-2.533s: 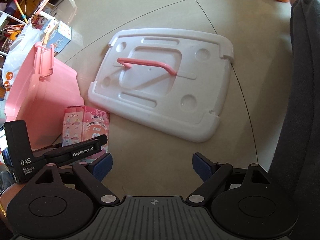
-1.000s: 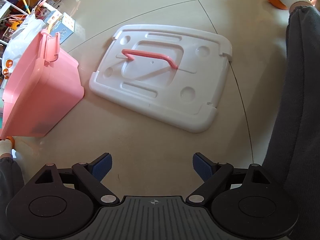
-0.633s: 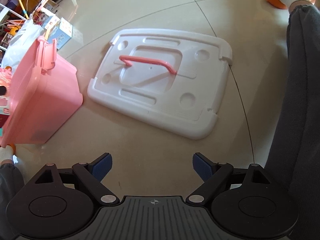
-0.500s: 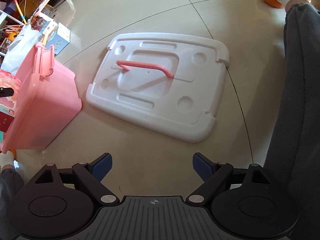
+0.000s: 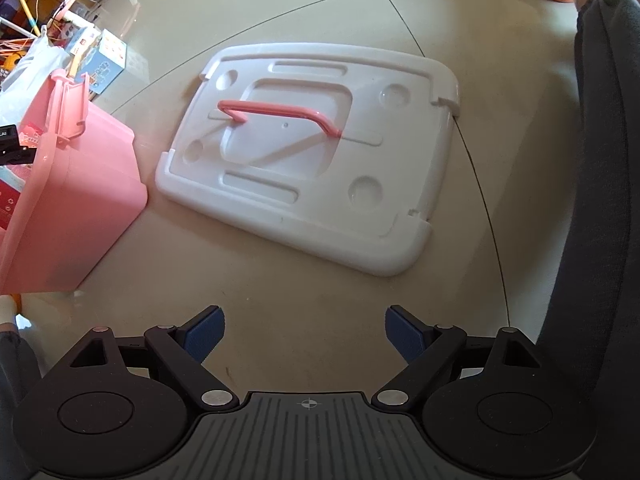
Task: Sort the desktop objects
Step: 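Lower the tall pink-red box into the pink bin and open the left tool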
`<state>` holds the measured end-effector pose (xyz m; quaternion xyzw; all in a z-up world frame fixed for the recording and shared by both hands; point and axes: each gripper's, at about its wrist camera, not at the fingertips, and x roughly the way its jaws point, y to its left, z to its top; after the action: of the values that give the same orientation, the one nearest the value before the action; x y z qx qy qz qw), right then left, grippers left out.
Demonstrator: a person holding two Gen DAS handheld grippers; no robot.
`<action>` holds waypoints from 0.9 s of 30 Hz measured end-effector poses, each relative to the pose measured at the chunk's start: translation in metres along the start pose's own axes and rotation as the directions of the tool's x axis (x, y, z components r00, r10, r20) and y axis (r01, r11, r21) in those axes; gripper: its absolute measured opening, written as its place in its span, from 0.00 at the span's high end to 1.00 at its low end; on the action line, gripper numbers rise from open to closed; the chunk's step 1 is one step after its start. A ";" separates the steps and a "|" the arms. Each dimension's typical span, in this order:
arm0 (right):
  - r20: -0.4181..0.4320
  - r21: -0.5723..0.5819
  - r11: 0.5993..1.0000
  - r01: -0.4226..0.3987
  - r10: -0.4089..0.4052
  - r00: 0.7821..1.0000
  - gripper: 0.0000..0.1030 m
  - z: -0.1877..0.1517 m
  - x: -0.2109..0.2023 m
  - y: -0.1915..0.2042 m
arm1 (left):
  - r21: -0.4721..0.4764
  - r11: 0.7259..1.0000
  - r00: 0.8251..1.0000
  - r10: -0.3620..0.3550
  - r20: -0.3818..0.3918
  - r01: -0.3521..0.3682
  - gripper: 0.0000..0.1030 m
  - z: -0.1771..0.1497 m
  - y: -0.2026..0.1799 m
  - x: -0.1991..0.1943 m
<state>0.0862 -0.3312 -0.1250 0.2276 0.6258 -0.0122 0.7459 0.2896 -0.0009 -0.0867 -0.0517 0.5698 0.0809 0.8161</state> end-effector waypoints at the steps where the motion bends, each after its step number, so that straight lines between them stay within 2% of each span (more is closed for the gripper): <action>1: -0.002 -0.001 1.000 0.002 -0.002 1.000 0.17 0.000 0.001 0.000 | 0.001 1.000 1.000 0.006 0.007 -0.006 0.31 -0.003 -0.001 0.002; 4: -0.009 -0.004 1.000 0.007 -0.007 1.000 0.17 0.000 0.003 0.001 | 0.034 0.999 0.999 0.019 0.048 -0.021 0.31 -0.011 -0.007 0.003; 8: -0.019 -0.008 1.000 0.015 -0.015 1.000 0.17 -0.001 0.006 0.002 | -0.001 1.000 1.000 0.000 -0.010 0.000 0.30 -0.017 -0.002 0.011; 15: -0.029 -0.031 1.000 0.005 -0.005 1.000 0.17 -0.001 0.008 0.005 | 0.011 1.000 1.000 -0.004 -0.024 0.004 0.25 -0.025 -0.001 0.008; 18: -0.029 -0.052 0.999 -0.004 0.003 1.000 0.17 -0.002 0.006 0.008 | 0.007 1.000 1.000 -0.018 0.001 0.018 0.24 -0.024 0.003 -0.006; 23: -0.026 -0.084 0.996 -0.023 0.021 0.999 0.18 -0.001 -0.004 0.016 | 0.021 1.000 1.000 -0.004 0.014 0.003 0.19 -0.020 0.015 -0.046; 27: 0.006 -0.208 0.978 -0.029 0.031 0.999 0.18 0.004 -0.028 0.036 | 0.078 0.997 0.999 0.007 0.047 -0.011 0.12 -0.029 0.023 -0.089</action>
<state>0.0943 -0.3081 -0.0866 0.1579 0.6168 0.0635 0.7685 0.2279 0.0098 -0.0128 -0.0155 0.5534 0.0635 0.8304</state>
